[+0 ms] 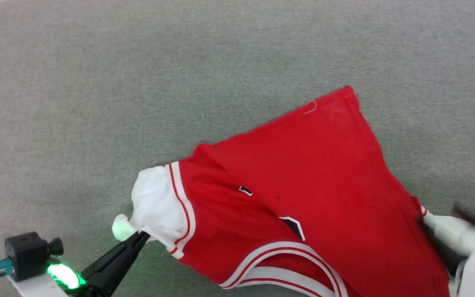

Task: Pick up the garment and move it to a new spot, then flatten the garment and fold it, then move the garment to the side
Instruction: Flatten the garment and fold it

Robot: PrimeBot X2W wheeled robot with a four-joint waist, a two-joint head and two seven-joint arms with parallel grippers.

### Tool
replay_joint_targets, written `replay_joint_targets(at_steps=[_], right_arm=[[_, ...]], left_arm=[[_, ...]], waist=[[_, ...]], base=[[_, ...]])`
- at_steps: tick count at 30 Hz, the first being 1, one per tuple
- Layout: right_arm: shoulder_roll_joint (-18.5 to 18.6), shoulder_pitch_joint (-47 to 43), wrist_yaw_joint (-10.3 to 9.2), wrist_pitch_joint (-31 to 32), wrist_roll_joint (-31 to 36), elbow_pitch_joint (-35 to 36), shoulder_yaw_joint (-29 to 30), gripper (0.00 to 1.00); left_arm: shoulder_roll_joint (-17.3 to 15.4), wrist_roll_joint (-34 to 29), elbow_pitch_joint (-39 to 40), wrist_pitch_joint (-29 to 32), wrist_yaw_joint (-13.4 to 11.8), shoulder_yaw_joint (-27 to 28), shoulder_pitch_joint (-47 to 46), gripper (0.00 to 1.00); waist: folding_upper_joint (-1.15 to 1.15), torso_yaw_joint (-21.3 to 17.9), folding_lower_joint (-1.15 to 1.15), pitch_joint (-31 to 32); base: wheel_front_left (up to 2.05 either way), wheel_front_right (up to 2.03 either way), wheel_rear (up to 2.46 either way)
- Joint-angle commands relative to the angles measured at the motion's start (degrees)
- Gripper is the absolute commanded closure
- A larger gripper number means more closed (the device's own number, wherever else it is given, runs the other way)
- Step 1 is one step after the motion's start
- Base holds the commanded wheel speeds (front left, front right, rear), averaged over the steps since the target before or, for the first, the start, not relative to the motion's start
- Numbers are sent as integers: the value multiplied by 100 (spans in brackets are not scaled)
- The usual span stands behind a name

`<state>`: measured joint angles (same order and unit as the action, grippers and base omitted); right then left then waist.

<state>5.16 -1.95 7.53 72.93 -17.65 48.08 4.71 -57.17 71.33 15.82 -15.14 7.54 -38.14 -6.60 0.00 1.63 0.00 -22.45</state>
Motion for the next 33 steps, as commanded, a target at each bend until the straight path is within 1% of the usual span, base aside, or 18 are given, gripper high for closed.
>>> replay_joint_targets(at_steps=[1,2,4,8,11,15,18,20,22,25,26,27,28,30,33], right_arm=[[59,548,-9,-13,40,-96,57,0],[104,943,-9,-73,122,-232,93,0],[193,1673,-9,-259,378,-674,-61,0],[278,2910,-9,-734,900,-1909,-510,0],[271,3538,-9,-1072,1242,-2925,-715,0],[283,3970,-9,-1192,1506,-4098,-815,0],[193,4071,-9,-1163,1457,-4651,-757,0],[175,4077,-9,-1129,1434,-4777,-744,0],[94,4017,-9,-944,1390,-5079,-646,0],[59,3928,-9,-815,1368,-5166,-631,0],[58,3917,-9,-799,1365,-5157,-659,48],[51,3927,-9,-839,1379,-5126,-620,67],[31,3951,-9,-906,1371,-5098,-573,100],[-17,4055,-9,-1100,1331,-5032,-543,100],[-88,4332,-9,-1598,1279,-4950,-480,100]], left_arm=[[48,3,7,5,-11,-3,-91,100],[63,2,17,5,-11,-30,-133,100],[83,-4,19,5,-11,-79,-214,100],[127,0,38,5,-11,-194,-453,100],[160,8,49,5,-11,-298,-628,100],[206,6,20,5,-11,-461,-841,100],[243,37,-31,5,-11,-524,-932,100],[250,46,-45,5,-11,-535,-941,100],[258,65,-74,5,-11,-544,-969,100],[260,81,-90,5,-11,-538,-973,100],[256,82,-100,5,-11,-532,-982,100],[250,92,-114,5,-11,-520,-994,100],[244,103,-125,5,-11,-506,-1004,100],[219,106,-147,4,-11,-480,-1043,100],[140,87,-156,4,-11,-490,-1196,100]], waist=[[0,102,0,-62],[0,144,0,-97],[0,212,0,-163],[0,370,0,-340],[0,492,0,-467],[0,649,0,-569],[0,713,0,-607],[0,724,0,-611],[0,738,0,-629],[0,732,0,-637],[0,725,0,-642],[0,713,0,-647],[0,698,0,-651],[0,663,0,-657],[0,608,0,-664]], base=[[0,0,0],[0,0,0],[0,0,0],[0,0,0],[0,0,0],[0,0,0],[0,0,0],[0,0,0],[0,0,0],[0,0,0],[0,0,0],[0,0,0],[0,0,0],[0,0,0],[0,0,0]])
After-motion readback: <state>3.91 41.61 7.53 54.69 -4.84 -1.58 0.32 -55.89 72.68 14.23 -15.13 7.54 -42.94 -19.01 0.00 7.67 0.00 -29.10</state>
